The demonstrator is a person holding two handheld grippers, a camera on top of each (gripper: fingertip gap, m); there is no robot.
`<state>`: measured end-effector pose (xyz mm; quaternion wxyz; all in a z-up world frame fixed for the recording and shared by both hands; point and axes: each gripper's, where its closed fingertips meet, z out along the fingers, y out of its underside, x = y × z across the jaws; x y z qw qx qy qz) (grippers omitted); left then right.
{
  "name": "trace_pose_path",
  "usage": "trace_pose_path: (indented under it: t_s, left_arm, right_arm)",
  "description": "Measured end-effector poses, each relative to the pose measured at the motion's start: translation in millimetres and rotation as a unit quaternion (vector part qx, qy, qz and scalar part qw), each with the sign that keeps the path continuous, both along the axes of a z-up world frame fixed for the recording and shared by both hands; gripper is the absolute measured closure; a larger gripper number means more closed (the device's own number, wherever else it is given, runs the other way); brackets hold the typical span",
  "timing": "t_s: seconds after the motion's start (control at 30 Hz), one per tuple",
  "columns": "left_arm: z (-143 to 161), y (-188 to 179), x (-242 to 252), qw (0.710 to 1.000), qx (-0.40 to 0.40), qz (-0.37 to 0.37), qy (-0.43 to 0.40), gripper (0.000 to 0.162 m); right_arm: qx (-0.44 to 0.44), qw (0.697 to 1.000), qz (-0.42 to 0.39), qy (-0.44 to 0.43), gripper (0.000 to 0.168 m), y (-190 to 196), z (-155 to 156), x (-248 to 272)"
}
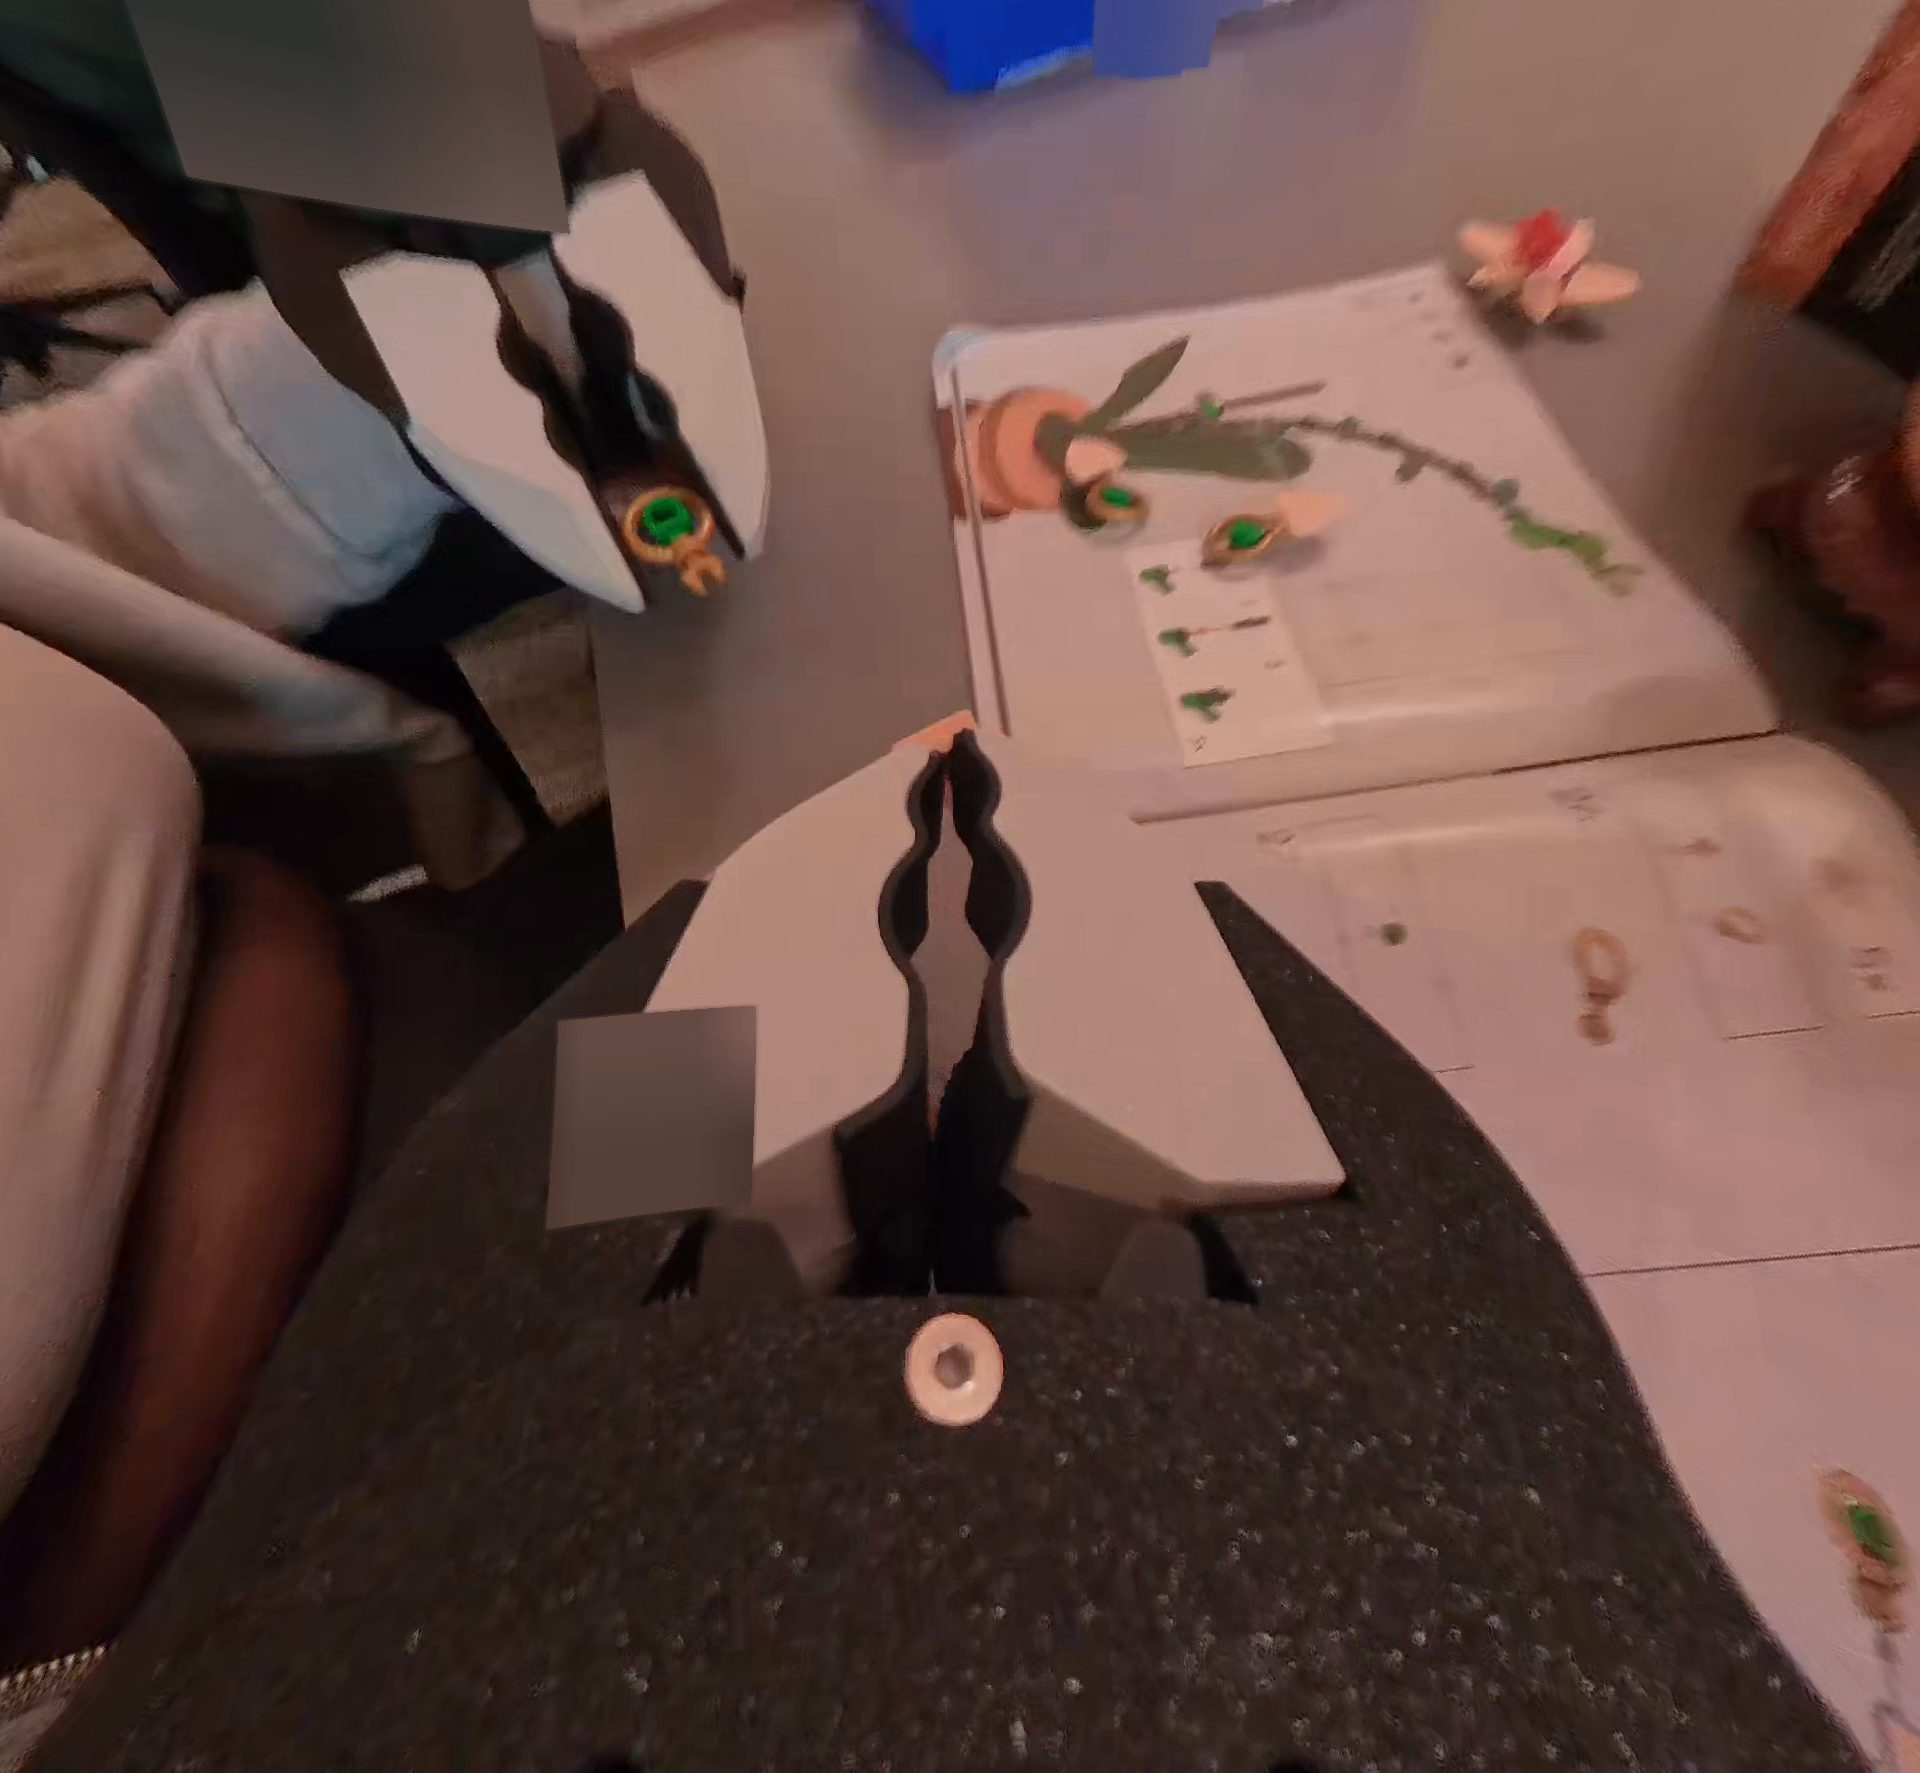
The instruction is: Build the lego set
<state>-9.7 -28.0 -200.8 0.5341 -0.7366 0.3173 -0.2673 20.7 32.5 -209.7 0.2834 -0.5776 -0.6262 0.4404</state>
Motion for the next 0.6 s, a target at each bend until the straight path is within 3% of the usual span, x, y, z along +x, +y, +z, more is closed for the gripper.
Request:
trace_pose_path:
  t_s: [0.1,0.17,0.33,0.4,0.6]
  left_arm:
    - [-10,-5,-1,0.999,-0.019,-0.004,0.037,0.143]
    - [-13,-6,-1,0.999,-0.02,-0.008,0.05,0.143]
    - [-18,-8,4,0.997,-0.025,-0.02,0.07,0.143]
    - [-19,-9,4,0.997,-0.025,-0.022,0.072,0.143]
    - [-21,-10,5,0.996,-0.025,-0.03,0.082,0.143]
  right_arm:
    - [0.036,0.994,-0.014,-0.103,0.166,-9,-38,0]
    - [0.054,0.99,-0.017,-0.128,0.166,-16,-50,-1]
    - [0.053,0.989,-0.03,-0.133,0.163,-17,-50,-1]
    - [0.053,0.988,-0.014,-0.145,0.137,-21,-51,3]
    - [0.061,0.99,0.057,-0.111,0.148,-21,-34,11]
